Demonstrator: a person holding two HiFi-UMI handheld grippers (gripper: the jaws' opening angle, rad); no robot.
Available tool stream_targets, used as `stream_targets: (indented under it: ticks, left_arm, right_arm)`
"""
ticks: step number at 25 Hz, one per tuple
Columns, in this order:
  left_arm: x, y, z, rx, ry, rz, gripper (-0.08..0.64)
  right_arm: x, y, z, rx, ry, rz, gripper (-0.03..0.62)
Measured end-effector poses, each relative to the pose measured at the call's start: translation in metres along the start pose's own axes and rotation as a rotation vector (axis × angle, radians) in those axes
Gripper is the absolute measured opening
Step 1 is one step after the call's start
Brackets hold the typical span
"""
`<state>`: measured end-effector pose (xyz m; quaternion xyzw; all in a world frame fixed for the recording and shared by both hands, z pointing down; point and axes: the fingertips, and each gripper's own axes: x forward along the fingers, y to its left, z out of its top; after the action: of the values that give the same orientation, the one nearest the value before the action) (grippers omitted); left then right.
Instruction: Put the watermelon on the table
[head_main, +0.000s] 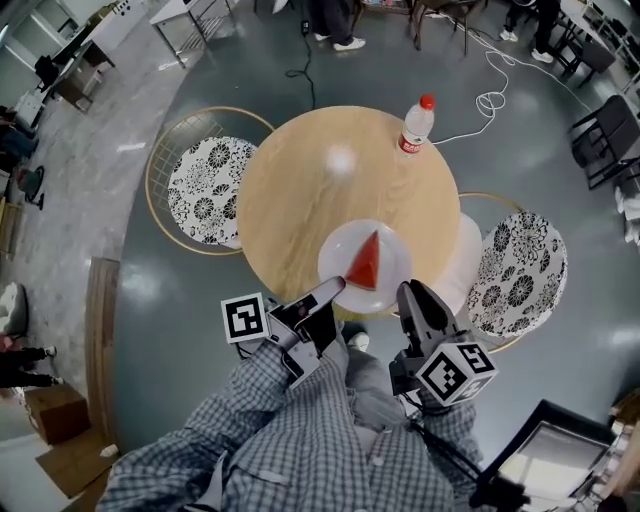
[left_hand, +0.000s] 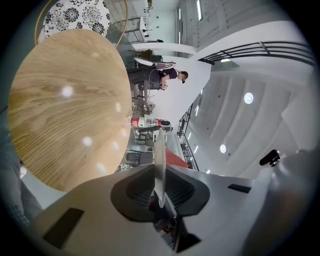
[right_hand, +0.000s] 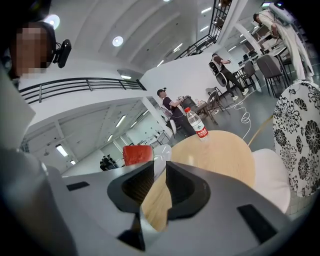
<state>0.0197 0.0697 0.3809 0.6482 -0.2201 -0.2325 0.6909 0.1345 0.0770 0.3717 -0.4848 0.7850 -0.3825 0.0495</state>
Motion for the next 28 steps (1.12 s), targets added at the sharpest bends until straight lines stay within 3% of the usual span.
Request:
stream_targets:
  ticks: [14, 28]
  left_arm:
    - [0.04, 0.01, 0.081, 0.005, -0.011, 0.029, 0.049]
    - [0.084, 0.033, 0.163, 0.009, 0.008, 0.037, 0.049]
  right_arm:
    - [0.085, -0.021, 0.029, 0.026, 0.048, -0.008, 0.08]
    - [0.173, -0.052, 0.052, 0.07, 0.061, -0.073, 0.077]
